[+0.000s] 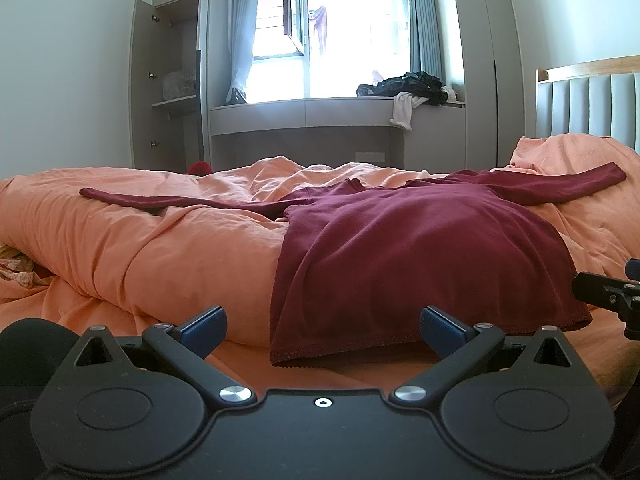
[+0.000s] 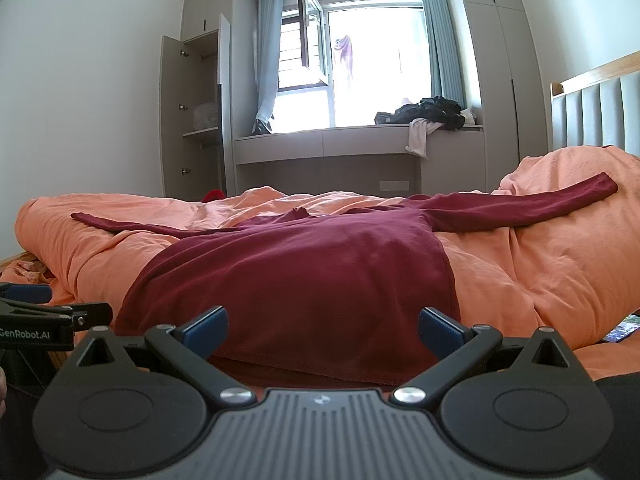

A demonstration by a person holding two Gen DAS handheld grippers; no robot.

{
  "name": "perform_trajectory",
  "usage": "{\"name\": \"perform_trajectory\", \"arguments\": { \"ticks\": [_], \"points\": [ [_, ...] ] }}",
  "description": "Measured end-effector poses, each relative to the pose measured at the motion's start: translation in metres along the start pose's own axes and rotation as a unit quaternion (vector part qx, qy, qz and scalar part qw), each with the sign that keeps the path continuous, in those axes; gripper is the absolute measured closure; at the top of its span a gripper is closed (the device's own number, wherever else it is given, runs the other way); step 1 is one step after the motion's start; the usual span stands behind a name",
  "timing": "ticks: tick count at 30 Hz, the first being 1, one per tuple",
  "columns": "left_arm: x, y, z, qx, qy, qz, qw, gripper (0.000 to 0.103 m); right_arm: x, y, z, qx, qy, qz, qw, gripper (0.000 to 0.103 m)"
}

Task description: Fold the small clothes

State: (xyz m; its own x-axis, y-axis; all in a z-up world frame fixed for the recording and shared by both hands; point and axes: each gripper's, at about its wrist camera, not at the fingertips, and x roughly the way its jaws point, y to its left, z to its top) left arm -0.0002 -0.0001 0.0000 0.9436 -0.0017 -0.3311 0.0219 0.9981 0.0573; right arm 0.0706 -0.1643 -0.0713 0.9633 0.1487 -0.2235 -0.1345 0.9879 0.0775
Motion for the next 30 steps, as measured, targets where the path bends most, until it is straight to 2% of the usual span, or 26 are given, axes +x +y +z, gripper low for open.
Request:
{"name": "perform_trajectory", "arguments": {
  "ticks": [30],
  "points": [
    [-0.0022, 0.0039, 0.0045, 0.001, 0.000, 0.001, 1.0000, 0.000, 0.0000, 0.0002, -0.0003, 0.001, 0.000, -0.001, 1.000, 0.000]
  ]
}}
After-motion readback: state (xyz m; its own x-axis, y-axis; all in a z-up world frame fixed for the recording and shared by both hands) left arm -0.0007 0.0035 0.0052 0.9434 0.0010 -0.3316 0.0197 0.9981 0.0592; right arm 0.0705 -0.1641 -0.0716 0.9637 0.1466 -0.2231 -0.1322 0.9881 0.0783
